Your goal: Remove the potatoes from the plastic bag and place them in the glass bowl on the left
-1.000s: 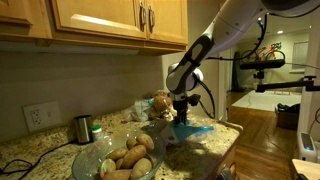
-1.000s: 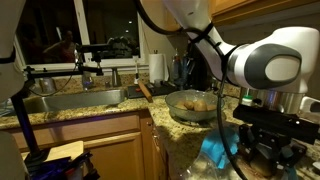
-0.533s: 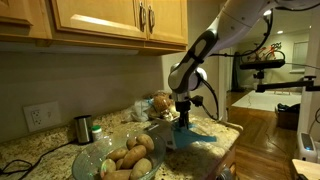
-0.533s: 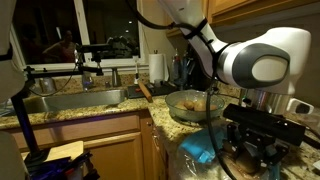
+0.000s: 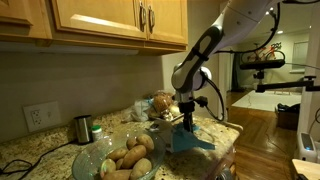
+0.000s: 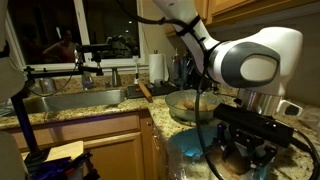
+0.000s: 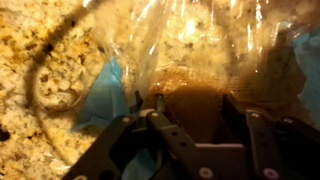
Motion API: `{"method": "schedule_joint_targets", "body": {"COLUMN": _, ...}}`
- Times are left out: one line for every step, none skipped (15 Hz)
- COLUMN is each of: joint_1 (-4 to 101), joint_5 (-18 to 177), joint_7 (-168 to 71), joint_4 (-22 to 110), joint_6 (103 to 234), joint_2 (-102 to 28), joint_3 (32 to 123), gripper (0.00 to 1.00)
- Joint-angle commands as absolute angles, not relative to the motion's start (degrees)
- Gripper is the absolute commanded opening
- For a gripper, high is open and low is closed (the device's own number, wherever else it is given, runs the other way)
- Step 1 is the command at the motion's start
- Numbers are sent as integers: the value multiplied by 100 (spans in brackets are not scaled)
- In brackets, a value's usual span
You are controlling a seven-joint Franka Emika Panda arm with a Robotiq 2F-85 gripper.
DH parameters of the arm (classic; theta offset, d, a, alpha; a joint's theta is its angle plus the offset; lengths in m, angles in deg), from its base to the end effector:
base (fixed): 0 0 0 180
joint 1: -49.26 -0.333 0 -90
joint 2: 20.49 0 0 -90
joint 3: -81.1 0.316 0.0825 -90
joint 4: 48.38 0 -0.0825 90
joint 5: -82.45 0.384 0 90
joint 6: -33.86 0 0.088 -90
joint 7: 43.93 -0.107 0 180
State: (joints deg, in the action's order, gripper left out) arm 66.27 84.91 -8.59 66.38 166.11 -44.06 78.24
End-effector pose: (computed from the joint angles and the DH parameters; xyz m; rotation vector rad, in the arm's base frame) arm 0.5602 -0.2008 0.2422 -3.0582 -0.3727 0.1367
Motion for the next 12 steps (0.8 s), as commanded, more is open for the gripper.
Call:
{"method": "schedule_joint_targets", "body": {"joint_1": 6587, "joint_5": 8536, "joint_7": -806, "joint_4": 6977, "joint_6": 16536, "joint_2": -3982, "joint_3": 7853, "gripper": 92}}
{"method": "schedule_joint_targets", "body": {"joint_1": 6551, "joint_5": 8531, "joint_7": -844, "joint_4": 6997, "joint_6": 16515, "joint_2": -3918, "joint_3": 7865, "gripper": 98}}
{"method": "schedule_joint_targets", "body": {"joint_1": 6532, "joint_5": 8534, "joint_7": -816, "joint_4": 7016, "joint_6": 16507, "joint_2": -3873, "joint_3": 7883, "gripper": 99}}
{"method": "schedule_joint_targets", "body": {"joint_1": 6499, "joint_5": 8532, "joint_7": -820, "joint_4": 7049, "joint_6": 16500, "joint_2": -3809, "joint_3": 7903, "gripper": 100}}
{"method": "schedule_joint_targets", "body": {"joint_1": 6464, "joint_5": 8520, "joint_7": -856, "joint_4": 7077, "joint_6": 16482, "joint_2": -3745, "joint_3": 7917, "gripper": 100}}
{"method": "schedule_joint_targets", "body": {"joint_1": 6444, "joint_5": 8553, "joint_7": -843, "joint_4": 7104, "joint_6": 16431, "joint_2": -3677, "joint_3": 7952, "gripper": 100}}
{"method": "schedule_joint_targets", "body": {"joint_1": 6401, "joint_5": 8547, "joint_7": -883, "joint_4": 7111, "joint_6": 16374, "joint_2": -3632, "joint_3": 7956, "gripper": 100}}
{"method": "schedule_joint_targets", "body": {"joint_1": 6359, "joint_5": 8566, "joint_7": -928, "joint_4": 7139, "joint_6": 16257, "joint_2": -3575, "joint_3": 7968, "gripper": 100}}
{"method": "schedule_joint_targets", "body": {"joint_1": 6325, "joint_5": 8580, "joint_7": -947, "joint_4": 7146, "joint_6": 16132, "joint_2": -3539, "joint_3": 7977, "gripper": 100}}
{"method": "schedule_joint_targets", "body": {"joint_1": 6270, "joint_5": 8538, "joint_7": -1071, "joint_4": 7166, "joint_6": 15974, "joint_2": -3499, "joint_3": 7953, "gripper": 100}}
{"method": "schedule_joint_targets", "body": {"joint_1": 6228, "joint_5": 8513, "joint_7": -1157, "joint_4": 7196, "joint_6": 15849, "joint_2": -3457, "joint_3": 7934, "gripper": 100}}
{"method": "schedule_joint_targets", "body": {"joint_1": 6193, "joint_5": 8494, "joint_7": -1264, "joint_4": 7220, "joint_6": 15713, "joint_2": -3429, "joint_3": 7911, "gripper": 100}}
